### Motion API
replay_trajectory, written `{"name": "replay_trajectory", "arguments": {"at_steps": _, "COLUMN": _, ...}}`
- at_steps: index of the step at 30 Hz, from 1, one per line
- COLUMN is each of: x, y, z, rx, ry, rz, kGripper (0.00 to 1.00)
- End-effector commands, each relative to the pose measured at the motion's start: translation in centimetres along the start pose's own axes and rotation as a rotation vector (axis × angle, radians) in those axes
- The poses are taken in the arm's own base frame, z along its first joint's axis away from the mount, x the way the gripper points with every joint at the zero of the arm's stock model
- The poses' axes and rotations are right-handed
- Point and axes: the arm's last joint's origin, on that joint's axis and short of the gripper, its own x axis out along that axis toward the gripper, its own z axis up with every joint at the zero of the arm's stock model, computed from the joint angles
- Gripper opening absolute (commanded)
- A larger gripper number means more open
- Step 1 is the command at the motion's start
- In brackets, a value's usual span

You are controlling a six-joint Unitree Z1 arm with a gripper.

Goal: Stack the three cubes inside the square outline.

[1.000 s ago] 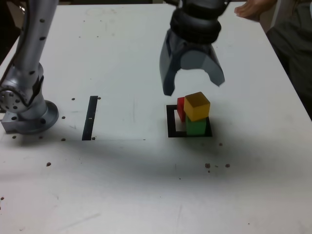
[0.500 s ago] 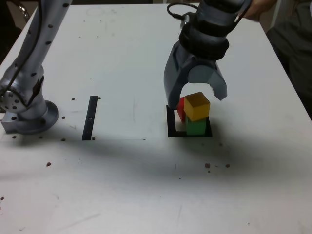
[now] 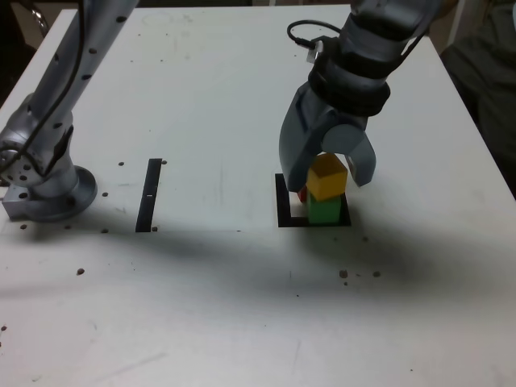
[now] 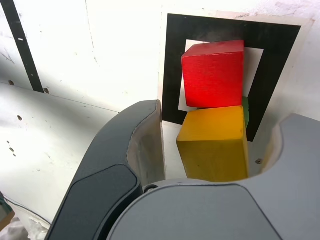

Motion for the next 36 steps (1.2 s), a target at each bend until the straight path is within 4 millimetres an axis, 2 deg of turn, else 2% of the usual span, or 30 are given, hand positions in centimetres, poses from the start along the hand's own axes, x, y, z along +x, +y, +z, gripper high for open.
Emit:
{"name": "replay_trajectory", "arguments": {"at_steps": 1, "x": -0.1, "y": -0.1, "z": 0.1, "rx": 0.001, "ry": 0.000, "rz": 0.009, "kGripper": 0.39}}
{"name": "replay_trajectory", "arguments": {"at_steps": 3, "x": -0.2, "y": -0.2, "z": 0.1, "rx": 0.003, "ry": -0.007, "rz": 0.013, "kGripper": 0.30}}
{"name": "replay_trajectory", "arguments": {"at_steps": 5, "x": -0.3, "y": -0.3, "z": 0.1, "rx": 0.005, "ry": -0.011, "rz": 0.014, "kGripper": 0.26}}
{"name": "replay_trajectory", "arguments": {"at_steps": 24, "x": -0.5, "y": -0.5, "z": -0.1, "rx": 0.015, "ry": -0.015, "rz": 0.001, "kGripper": 0.25}}
{"name": "replay_trajectory", "arguments": {"at_steps": 36, "x": -1.9, "y": 0.2, "z": -1.3, "rx": 0.028, "ry": -0.054, "rz": 0.039, "kGripper": 0.25}}
